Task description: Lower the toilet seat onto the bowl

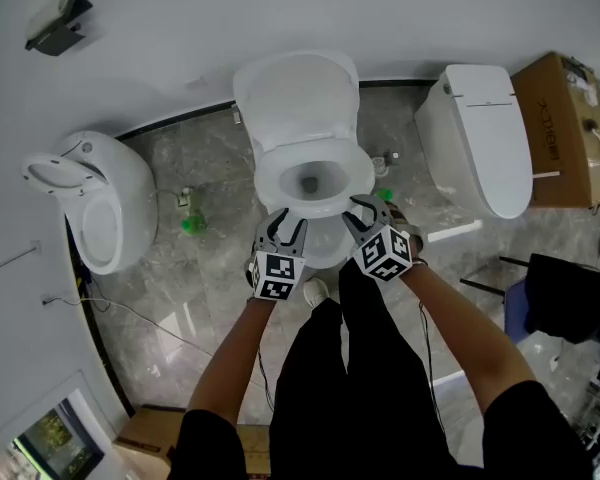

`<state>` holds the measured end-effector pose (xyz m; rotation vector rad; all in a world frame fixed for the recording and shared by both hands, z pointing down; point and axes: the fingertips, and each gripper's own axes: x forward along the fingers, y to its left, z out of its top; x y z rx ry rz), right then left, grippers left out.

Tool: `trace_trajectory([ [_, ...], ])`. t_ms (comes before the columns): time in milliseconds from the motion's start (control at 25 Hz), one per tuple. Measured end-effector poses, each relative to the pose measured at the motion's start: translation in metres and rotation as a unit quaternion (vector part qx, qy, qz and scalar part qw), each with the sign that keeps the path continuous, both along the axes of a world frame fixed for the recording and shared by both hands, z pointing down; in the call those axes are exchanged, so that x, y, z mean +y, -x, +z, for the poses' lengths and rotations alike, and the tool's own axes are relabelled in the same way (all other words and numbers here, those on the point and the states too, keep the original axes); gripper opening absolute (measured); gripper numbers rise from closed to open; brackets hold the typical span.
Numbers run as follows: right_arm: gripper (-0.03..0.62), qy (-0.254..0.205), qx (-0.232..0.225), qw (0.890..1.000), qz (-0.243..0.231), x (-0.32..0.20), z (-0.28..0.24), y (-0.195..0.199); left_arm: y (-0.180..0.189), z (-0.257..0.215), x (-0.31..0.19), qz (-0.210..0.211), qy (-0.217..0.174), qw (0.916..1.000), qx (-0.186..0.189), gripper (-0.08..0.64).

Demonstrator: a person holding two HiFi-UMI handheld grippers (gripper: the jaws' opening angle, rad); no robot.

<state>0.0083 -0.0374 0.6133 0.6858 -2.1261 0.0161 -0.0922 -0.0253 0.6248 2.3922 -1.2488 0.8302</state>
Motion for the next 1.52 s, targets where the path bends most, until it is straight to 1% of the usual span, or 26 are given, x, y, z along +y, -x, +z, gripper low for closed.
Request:
trace_trajectory([
  [240,0.143,-0.005,0.001,1.000,-0.007,0.014,0.011,-0.003,-0.003,0.011,0.013,-0.005,-0.007,0.9999,-0.007,0.163],
  [440,0.146,0.005,-0.002,1.000,-0.022,0.025,0.018,-0.002,-0.002,0.019,0.026,-0.013,0.003,0.9999,-0.009,0.163],
  [640,0.150,0.019,-0.002,0.999,-0.035,0.039,0.027,-0.005,-0.006,0.029,0.039,0.007,0.026,0.9994,-0.021,0.163],
  [760,0.153,0.027,-0.004,0.999,-0.037,0.045,0.031,-0.004,-0.006,0.034,0.044,0.012,0.028,0.9992,-0.024,0.163],
  [960,0.160,0.053,-0.023,0.998,-0.035,0.057,0.040,-0.002,-0.004,0.045,0.056,0.018,0.030,0.9988,-0.033,0.163],
  [1120,0.160,0.052,-0.025,0.998,-0.035,0.066,0.046,-0.004,-0.006,0.051,0.066,0.020,0.030,0.9988,-0.034,0.163],
  [1280,0.160,0.055,-0.025,0.997,-0.037,0.073,0.053,-0.005,-0.008,0.058,0.073,0.032,0.036,0.9983,-0.034,0.163],
  [1360,0.160,0.057,-0.025,0.997,-0.037,0.076,0.056,-0.005,-0.009,0.060,0.077,0.036,0.045,0.9982,-0.016,0.166],
  [1400,0.160,0.058,-0.024,0.997,-0.038,0.077,0.058,-0.005,-0.009,0.060,0.078,0.032,0.054,0.9980,0.008,0.171],
  [1440,0.160,0.060,-0.023,0.997,-0.038,0.079,0.060,-0.005,-0.010,0.058,0.078,0.020,0.068,0.9965,0.044,0.181],
  [1480,0.160,0.061,-0.022,0.997,-0.039,0.080,0.061,-0.005,-0.010,0.056,0.078,0.000,0.085,0.9925,0.088,0.199],
  [1520,0.160,0.063,-0.021,0.997,-0.039,0.082,0.063,-0.005,-0.009,0.056,0.077,-0.025,0.099,0.9865,0.128,0.212],
])
